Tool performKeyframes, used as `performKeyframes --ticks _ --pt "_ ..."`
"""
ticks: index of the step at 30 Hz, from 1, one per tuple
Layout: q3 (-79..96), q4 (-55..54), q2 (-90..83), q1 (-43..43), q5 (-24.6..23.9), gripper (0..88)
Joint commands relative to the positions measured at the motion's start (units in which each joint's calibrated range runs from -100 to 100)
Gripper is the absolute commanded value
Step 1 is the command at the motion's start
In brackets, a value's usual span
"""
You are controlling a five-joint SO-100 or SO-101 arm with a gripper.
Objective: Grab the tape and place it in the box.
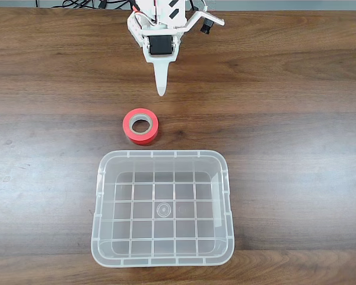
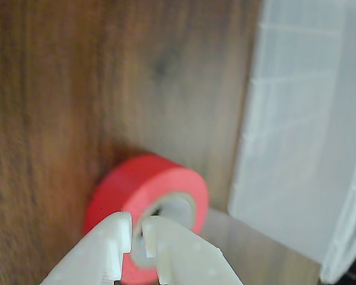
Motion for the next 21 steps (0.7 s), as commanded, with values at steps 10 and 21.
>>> performKeyframes --ticks 10,21 --pt "-24.4 0.5 13.9 5.8 -0.2 1.2" --pt "-54.5 6.5 48.4 9.3 -5.5 1.2"
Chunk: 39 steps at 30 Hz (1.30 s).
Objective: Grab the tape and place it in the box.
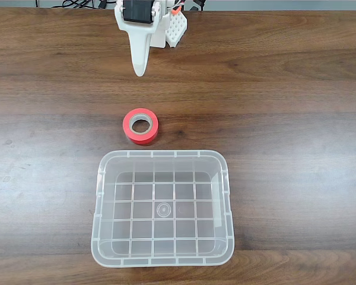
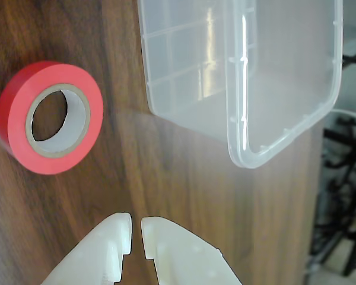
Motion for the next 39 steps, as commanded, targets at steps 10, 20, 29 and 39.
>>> performKeyframes --ticks 10,20,29,39 --pt "-16.3 -0.5 34.8 1.9 1.0 1.3" --pt "-9.0 -13.3 44.2 2.4 3.7 1.3" --pt "-5.7 -13.4 43.6 2.4 3.8 5.3" --pt "-5.7 -9.0 43.8 3.6 3.8 20.7"
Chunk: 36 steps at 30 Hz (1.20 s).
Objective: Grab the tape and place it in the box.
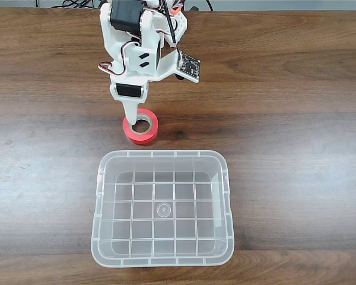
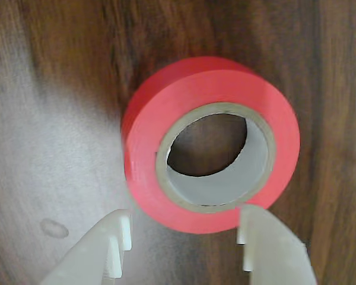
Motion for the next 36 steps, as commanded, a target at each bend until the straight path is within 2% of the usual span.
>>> performKeyframes --ticks 1,15,17,20,30,36 --pt "-0.6 0.3 -0.4 0.5 0.2 20.7" --pt "5.9 -8.3 0.7 -0.1 2.2 20.4" --pt "5.6 -9.1 3.2 -0.1 2.6 18.1" --pt "5.0 -9.3 7.6 -0.1 2.8 14.5" --pt "2.2 -8.7 9.1 0.5 3.3 14.4" --pt "-1.3 -5.6 9.0 0.6 3.8 2.5"
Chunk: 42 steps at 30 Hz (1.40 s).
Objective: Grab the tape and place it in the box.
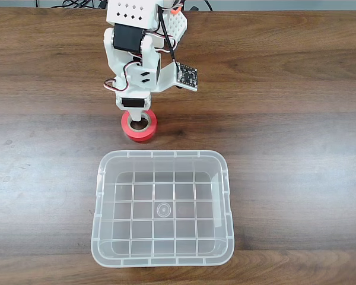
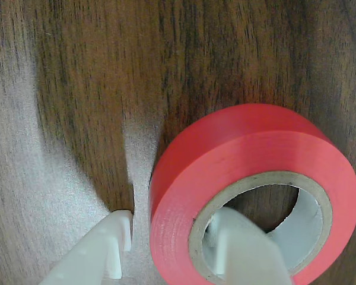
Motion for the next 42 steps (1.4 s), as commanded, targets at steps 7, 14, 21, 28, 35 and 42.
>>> performKeyframes --ticks 7,14,21,28,35,42 --pt "-11.8 9.2 -0.8 0.5 0.8 2.4" --pt "-19.9 19.7 -10.1 -0.1 0.7 2.4" --pt "-21.5 29.3 -24.9 -2.1 0.9 2.5" --pt "-21.3 33.0 -30.9 -6.1 0.4 2.5" --pt "-21.3 33.1 -30.9 -6.3 0.4 2.5" --pt "-28.1 32.1 -29.5 -6.5 0.1 2.5"
